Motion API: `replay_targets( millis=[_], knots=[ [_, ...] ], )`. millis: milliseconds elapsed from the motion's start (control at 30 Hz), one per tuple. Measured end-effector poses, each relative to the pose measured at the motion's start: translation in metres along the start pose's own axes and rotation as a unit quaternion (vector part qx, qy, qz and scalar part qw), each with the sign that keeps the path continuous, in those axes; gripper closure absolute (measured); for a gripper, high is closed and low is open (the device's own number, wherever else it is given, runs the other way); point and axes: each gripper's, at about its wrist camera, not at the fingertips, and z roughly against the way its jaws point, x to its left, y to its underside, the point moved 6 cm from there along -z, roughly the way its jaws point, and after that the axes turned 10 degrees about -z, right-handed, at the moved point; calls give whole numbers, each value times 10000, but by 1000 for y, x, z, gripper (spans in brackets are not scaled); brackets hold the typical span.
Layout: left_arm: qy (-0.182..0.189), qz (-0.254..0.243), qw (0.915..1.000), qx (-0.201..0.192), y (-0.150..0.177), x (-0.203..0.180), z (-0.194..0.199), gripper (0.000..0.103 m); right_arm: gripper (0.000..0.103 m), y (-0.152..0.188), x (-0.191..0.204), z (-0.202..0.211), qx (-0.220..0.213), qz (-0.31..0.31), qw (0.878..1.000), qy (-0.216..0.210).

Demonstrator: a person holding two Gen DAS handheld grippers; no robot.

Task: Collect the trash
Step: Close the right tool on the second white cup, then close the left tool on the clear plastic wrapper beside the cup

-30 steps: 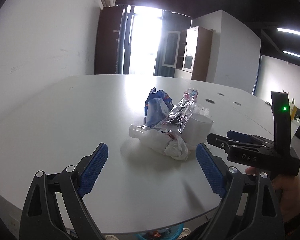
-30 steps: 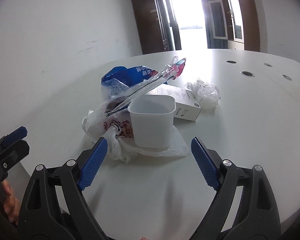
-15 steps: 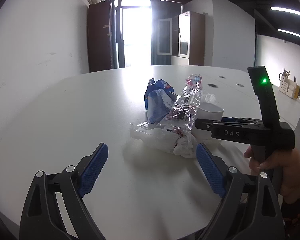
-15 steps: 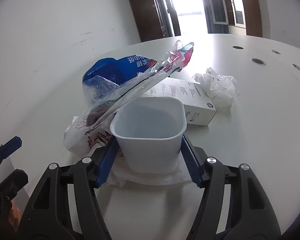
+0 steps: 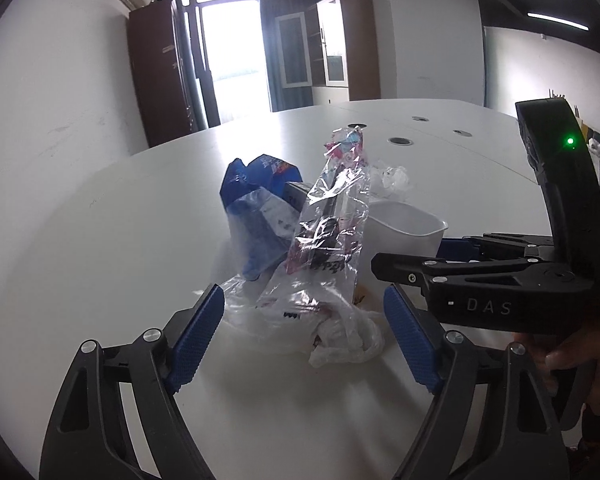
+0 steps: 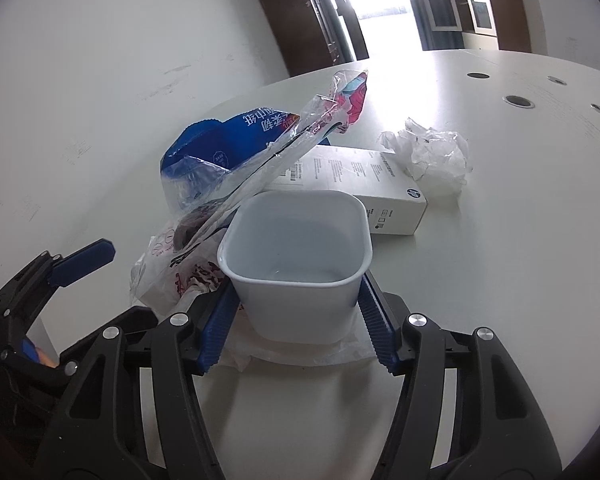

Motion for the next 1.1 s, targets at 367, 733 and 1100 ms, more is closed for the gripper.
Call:
replay_targets(
  millis=[367, 733, 1100],
  knots=[
    [-139, 54, 9999, -5, 6, 5, 1, 76, 47, -7, -18, 18, -100, -55, 9999, 48],
    [10, 100, 9998, -162, -4, -1, 14, 56, 47, -2, -28, 45, -236, -53, 9995, 178],
    [-38, -897, 9955, -297, -14, -52, 16, 100, 47, -2, -49, 61, -292, -138, 9990, 313]
  ],
)
